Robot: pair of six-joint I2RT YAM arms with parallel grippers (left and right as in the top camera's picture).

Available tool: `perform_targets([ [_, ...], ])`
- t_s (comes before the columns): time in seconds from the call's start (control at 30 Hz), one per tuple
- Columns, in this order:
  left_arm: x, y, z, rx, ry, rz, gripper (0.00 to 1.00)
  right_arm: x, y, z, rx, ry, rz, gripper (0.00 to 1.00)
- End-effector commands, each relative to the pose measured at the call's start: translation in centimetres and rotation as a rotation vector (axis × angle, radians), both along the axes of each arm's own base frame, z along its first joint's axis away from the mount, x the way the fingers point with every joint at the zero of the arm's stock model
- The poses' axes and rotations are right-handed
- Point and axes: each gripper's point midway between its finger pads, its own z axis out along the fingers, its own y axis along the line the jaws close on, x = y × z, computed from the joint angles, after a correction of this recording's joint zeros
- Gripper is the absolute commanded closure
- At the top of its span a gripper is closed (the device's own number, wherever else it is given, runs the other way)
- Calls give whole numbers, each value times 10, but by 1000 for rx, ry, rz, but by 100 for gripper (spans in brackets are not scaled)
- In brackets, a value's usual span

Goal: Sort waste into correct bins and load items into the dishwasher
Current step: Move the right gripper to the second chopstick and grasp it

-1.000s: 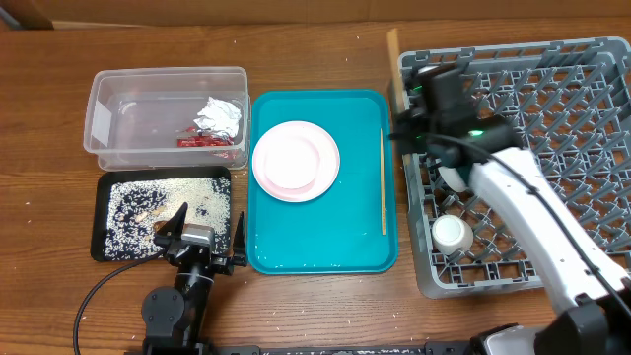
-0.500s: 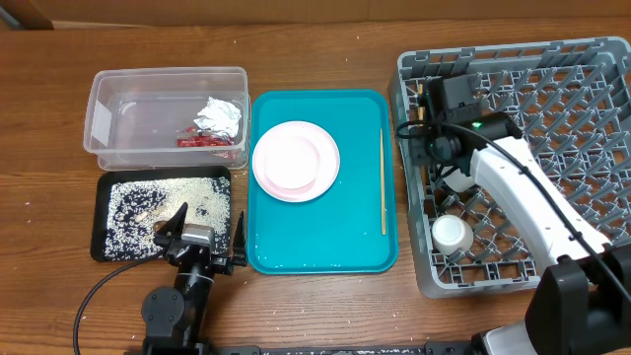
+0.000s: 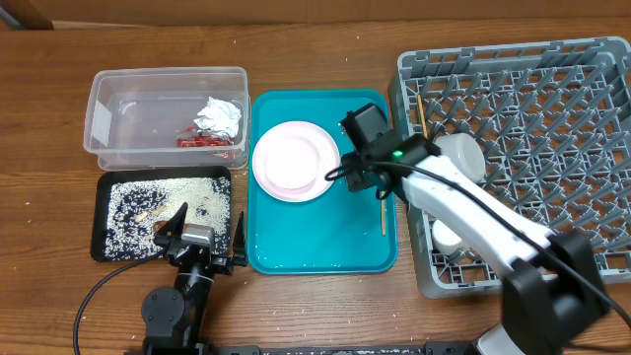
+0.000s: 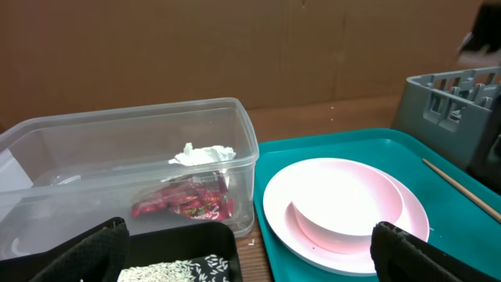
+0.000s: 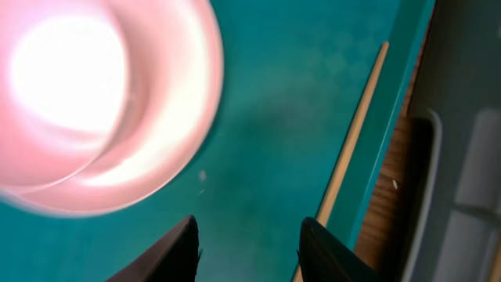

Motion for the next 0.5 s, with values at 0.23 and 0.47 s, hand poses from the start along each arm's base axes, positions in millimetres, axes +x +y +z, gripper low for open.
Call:
perform_targets([
  [0.23,0,0,0,-7,-5,0,0,10,-37,-87,-233,59,-163,57],
  [0.47,0,0,0,-7,-5,0,0,1,-39,-102,-254,113,-153,67],
])
